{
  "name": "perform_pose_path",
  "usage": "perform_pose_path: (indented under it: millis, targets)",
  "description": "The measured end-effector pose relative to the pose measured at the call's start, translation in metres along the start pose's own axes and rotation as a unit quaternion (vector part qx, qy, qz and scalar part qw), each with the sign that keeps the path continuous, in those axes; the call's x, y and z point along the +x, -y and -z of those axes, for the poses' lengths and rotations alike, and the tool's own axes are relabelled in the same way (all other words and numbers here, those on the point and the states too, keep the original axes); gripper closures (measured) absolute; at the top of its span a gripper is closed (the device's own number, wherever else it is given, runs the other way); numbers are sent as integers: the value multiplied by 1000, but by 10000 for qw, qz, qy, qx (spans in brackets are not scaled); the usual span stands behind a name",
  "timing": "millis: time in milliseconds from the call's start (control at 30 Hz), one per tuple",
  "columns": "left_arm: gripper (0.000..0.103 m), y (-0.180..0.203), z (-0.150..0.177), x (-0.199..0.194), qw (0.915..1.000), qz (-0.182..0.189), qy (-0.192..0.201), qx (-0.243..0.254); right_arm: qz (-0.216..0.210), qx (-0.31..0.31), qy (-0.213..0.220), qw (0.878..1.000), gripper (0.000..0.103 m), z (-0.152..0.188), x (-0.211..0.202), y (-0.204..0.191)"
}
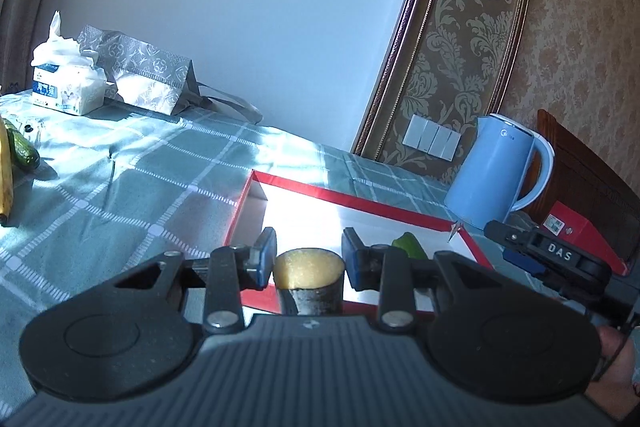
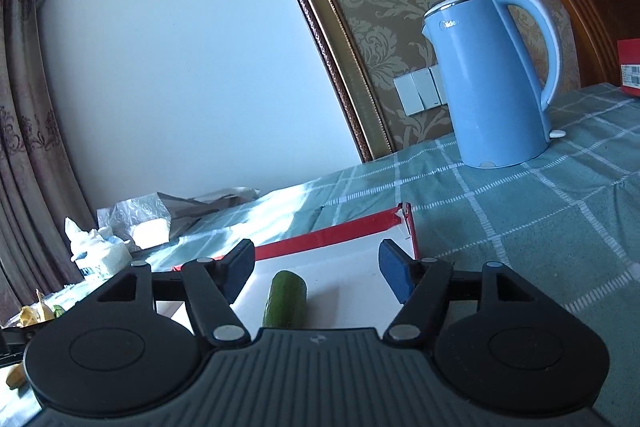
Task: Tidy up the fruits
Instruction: 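Lower the cut cylinder piece into the red tray and open the left tool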
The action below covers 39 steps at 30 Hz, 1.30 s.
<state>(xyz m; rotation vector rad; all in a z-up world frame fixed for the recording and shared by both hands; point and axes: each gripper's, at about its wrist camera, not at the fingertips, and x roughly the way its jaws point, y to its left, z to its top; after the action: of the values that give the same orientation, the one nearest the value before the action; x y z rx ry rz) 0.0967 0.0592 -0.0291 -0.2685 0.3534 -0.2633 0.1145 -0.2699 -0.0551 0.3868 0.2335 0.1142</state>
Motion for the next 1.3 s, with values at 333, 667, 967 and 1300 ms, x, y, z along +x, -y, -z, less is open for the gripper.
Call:
perform_pose_path:
  millis: [333, 667, 967, 1300]
  targets:
    - [72, -3, -13, 68, 9983, -471, -332, 114, 205, 376, 320, 9986, 31, 2, -13, 17]
    - [72, -5, -10, 99, 9962, -714, -430, 253, 192, 484, 328, 9981, 31, 4, -13, 19]
    - [14, -3, 1, 97, 9986, -298, -151, 413, 212, 432, 336, 9983, 31, 5, -12, 18]
    - [0, 6, 3, 53, 9906, -631, 957, 748, 227, 427, 294, 9984, 31, 5, -12, 19]
